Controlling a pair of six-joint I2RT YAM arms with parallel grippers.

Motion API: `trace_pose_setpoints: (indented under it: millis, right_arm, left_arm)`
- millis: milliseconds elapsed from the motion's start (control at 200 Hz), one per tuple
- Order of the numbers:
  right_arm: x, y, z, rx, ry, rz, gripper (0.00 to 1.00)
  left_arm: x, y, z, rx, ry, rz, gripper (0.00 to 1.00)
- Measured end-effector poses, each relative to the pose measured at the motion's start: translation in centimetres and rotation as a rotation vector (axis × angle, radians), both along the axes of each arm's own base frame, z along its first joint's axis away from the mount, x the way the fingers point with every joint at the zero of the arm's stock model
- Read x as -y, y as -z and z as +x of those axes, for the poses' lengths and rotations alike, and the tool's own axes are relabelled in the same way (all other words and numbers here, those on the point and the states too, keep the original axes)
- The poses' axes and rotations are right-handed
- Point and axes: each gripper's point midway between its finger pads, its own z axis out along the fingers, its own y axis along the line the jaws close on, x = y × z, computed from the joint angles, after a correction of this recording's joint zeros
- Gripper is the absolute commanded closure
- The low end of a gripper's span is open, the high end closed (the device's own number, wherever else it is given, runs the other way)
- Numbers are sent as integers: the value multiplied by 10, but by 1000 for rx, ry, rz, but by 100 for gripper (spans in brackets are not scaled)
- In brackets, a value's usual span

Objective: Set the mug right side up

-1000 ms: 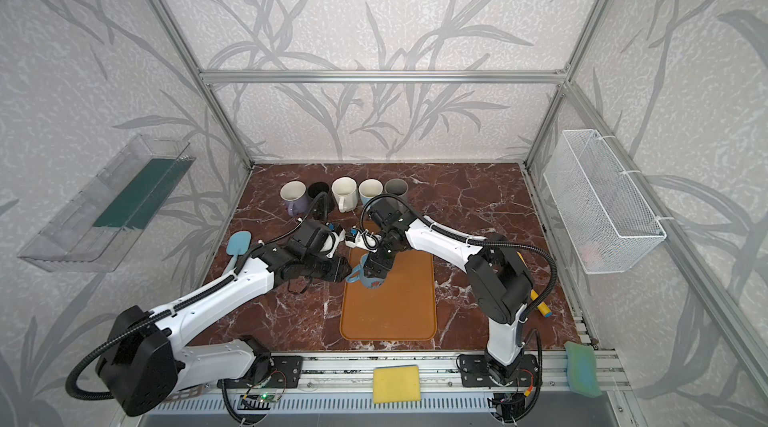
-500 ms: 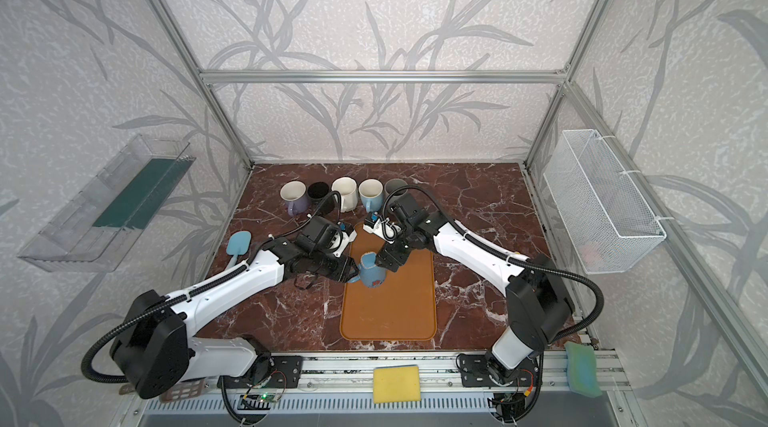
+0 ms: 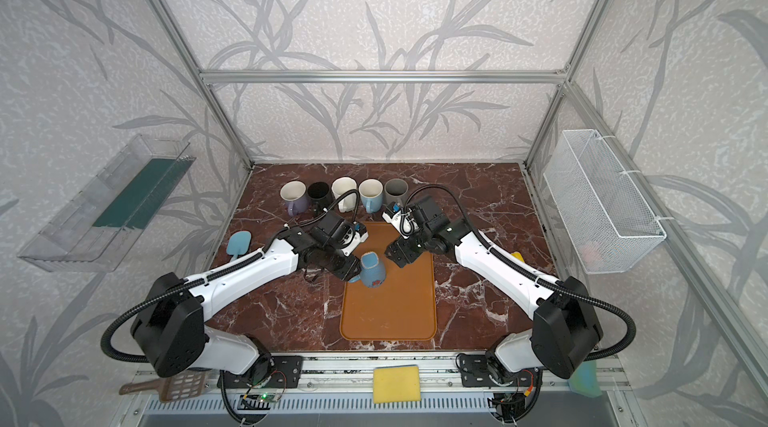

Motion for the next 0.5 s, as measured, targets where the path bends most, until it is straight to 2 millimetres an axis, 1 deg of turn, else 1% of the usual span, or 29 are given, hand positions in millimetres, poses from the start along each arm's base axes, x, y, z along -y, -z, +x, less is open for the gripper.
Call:
trace_pose_setpoints:
  millis: [110,235,500]
  right_arm:
    - [6,-10,4,18,48,15,17]
    - [11,-22,6,41,85,38,18]
    - [21,-23,11,19,157,54,18]
  left_arm:
    - [0,6,-2,-22,35,33,53]
    - [6,9,-2,-32,78,53,53]
    - [22,15,-3,-47,147,74,56]
